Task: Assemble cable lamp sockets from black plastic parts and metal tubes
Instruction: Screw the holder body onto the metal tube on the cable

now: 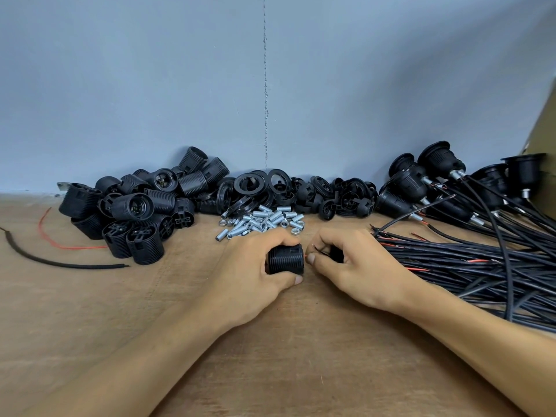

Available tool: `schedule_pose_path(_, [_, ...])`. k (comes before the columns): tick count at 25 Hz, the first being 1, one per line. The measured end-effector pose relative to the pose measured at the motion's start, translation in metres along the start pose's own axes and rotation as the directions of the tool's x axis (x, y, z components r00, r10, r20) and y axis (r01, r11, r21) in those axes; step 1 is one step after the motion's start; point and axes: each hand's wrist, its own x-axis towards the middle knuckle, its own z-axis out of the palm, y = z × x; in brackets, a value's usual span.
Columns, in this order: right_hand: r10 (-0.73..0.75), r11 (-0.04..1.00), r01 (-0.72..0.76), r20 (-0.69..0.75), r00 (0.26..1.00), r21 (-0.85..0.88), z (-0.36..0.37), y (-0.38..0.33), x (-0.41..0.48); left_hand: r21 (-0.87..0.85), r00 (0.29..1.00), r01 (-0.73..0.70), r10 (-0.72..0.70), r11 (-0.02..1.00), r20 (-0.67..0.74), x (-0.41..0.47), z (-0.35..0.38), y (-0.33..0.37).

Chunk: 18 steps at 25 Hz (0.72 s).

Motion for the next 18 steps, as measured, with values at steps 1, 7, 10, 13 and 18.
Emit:
schedule_pose_path(1, [0.007,1.0,-0.007,0.0,1.0,0.01,-0.0001,0.0001,0.0001,-0.005,1.0,0.005,-0.005,1.0,-0.002,0.0001,0.0002,-0.0001])
schedule_pose_path(7, [0.073,0.997,-0.073,0.042,0.996,0.012,-0.0025,0.0038,0.0005,-0.037,1.0,0.028,-0.028,0.999,0.007,-0.0015,-0.0015,-0.0011])
schedule_pose_path(10, [0.065,0.998,-0.065,0.04,0.997,-0.013,-0.0018,0.0017,0.0012,-0.044,0.999,0.04,-0.038,0.998,0.027,-0.001,-0.0023,-0.0014])
schedule_pose_path(13, [0.057,0.998,-0.057,0.038,0.998,-0.018,-0.001,0.0,0.001,-0.035,0.998,0.038,-0.036,0.999,0.05,0.0011,-0.0026,-0.0017])
schedule_pose_path(18, [0.055,0.998,-0.054,0.03,0.998,-0.006,-0.0004,-0.0016,0.0007,-0.031,0.997,0.022,-0.02,0.999,0.076,0.0035,-0.0023,-0.0023])
